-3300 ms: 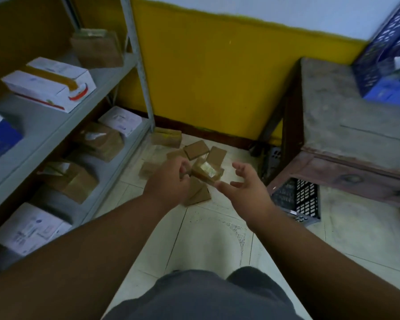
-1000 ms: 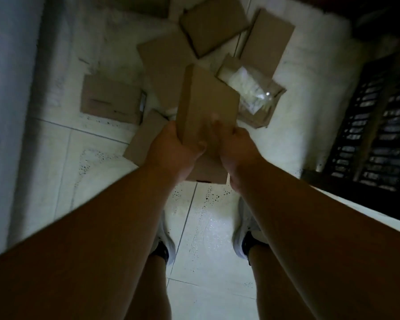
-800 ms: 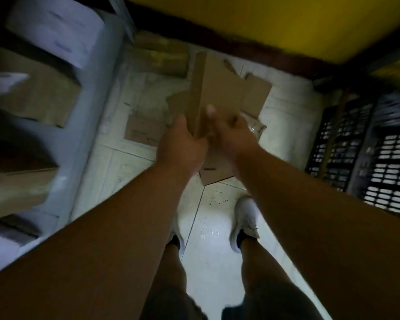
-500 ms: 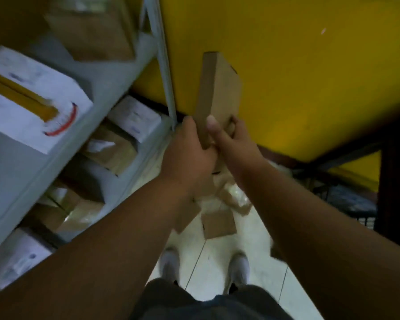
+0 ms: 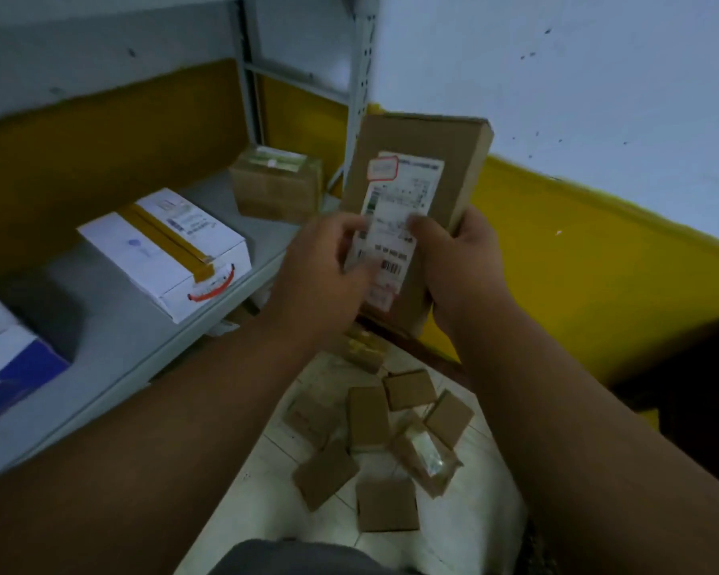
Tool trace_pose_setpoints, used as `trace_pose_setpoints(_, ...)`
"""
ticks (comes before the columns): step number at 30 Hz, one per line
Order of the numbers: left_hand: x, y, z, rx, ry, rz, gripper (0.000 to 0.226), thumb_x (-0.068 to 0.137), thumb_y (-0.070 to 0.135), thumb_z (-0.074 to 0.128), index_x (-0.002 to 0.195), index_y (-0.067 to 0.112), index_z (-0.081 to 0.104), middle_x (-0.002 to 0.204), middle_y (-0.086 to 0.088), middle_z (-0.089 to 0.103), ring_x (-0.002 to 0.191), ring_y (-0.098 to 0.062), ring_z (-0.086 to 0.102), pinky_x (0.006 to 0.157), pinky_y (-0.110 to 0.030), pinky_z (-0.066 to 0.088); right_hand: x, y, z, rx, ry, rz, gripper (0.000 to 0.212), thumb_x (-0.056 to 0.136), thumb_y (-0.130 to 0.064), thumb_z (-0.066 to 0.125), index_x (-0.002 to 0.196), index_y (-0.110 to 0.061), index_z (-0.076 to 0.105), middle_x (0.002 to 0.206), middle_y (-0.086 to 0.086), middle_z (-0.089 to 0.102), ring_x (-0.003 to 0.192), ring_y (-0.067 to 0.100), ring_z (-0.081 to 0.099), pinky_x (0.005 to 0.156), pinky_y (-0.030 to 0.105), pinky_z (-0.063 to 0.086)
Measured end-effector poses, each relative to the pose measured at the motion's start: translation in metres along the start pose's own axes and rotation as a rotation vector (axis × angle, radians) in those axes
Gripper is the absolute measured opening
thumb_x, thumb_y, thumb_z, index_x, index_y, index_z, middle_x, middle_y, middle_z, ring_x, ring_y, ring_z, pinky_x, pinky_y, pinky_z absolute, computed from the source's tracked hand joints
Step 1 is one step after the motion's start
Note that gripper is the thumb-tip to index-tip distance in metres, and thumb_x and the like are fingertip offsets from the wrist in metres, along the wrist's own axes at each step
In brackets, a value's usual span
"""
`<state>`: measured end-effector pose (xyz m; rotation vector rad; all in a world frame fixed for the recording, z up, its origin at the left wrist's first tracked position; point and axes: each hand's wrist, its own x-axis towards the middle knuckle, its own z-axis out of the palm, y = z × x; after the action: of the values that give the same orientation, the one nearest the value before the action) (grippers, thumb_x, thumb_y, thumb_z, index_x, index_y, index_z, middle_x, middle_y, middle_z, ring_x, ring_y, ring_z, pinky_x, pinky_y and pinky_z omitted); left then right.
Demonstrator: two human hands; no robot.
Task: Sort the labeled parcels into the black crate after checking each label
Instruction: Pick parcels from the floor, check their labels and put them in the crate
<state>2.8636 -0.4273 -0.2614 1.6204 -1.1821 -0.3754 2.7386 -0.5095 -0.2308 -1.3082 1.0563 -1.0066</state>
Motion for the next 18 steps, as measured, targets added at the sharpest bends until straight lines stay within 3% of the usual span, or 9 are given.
trace_pose_setpoints(2,-0.002,-0.001,-0.01,0.044,0.226,-0.136,0.034,0.092,0.037,0.064,0.123,0.029,0.051,0.119,0.007,0.053,0.099,-0.003,0.057,0.069,-0.013,0.047,-0.009,0.002,-0.002,0.078,-0.125,0.063,0.029,0.083,-0.018,0.068,0.112,-0.02,0.064,0.1,0.003,0.077,0.084,0.024,0.076,0.069,0.05,0.062)
trace_pose_setpoints(3,-0.003,0.0,-0.013,0.012,0.254,-0.235,0.035,0.092,0.045,0.061,0.122,0.03,0.052,0.118,0.009,0.058,0.102,-0.007,0.059,0.071,-0.017,0.048,-0.014,0.003,-0.004,0.112,-0.191,0.082,0.034,0.08,-0.017,0.067,0.113,-0.019,0.064,0.1,0.006,0.077,0.084,0.027,0.076,0.069,0.051,0.062)
trace_pose_setpoints(5,-0.009,0.004,-0.019,-0.242,0.164,-0.443,0.036,0.089,0.058,0.057,0.115,0.033,0.06,0.109,0.01,0.071,0.1,-0.014,0.068,0.081,-0.035,0.056,-0.02,0.008,-0.007,0.139,-0.311,0.098,0.035,0.079,-0.016,0.065,0.113,-0.021,0.064,0.1,0.008,0.077,0.085,0.03,0.076,0.069,0.052,0.062)
trace_pose_setpoints(7,-0.026,0.008,-0.019,-0.427,0.126,-0.535,0.04,0.089,0.059,0.058,0.113,0.029,0.068,0.1,0.004,0.078,0.093,-0.019,0.074,0.086,-0.045,0.058,-0.025,0.014,-0.01,0.129,-0.394,0.109,0.028,0.084,-0.02,0.067,0.112,-0.023,0.065,0.097,0.006,0.078,0.084,0.029,0.076,0.069,0.051,0.062)
trace_pose_setpoints(11,-0.08,0.022,-0.006,-0.254,0.398,-0.525,0.04,0.088,0.066,0.052,0.104,0.033,0.069,0.09,0.01,0.078,0.079,-0.013,0.076,0.079,-0.045,0.06,-0.039,0.025,-0.019,-0.04,-0.5,-0.005,0.023,0.082,-0.042,0.075,0.099,-0.028,0.07,0.09,-0.003,0.078,0.077,0.019,0.077,0.067,0.043,0.063)
trace_pose_setpoints(14,-0.128,0.038,0.002,-0.154,0.593,-0.635,0.038,0.089,0.069,0.048,0.103,0.037,0.063,0.088,0.014,0.076,0.076,-0.01,0.075,0.075,-0.042,0.061,-0.057,0.038,-0.018,-0.051,-0.615,-0.016,0.027,0.08,-0.042,0.077,0.1,-0.024,0.072,0.085,-0.006,0.078,0.072,0.015,0.076,0.059,0.038,0.063)
trace_pose_setpoints(18,-0.208,0.059,-0.018,-0.082,0.797,-0.752,0.046,0.083,0.072,0.047,0.106,0.037,0.065,0.093,0.013,0.076,0.082,-0.01,0.074,0.081,-0.043,0.058,-0.119,0.055,0.0,-0.079,-0.793,-0.026,0.024,0.078,-0.045,0.077,0.092,-0.026,0.074,0.084,-0.012,0.078,0.073,0.009,0.075,0.064,0.034,0.062)
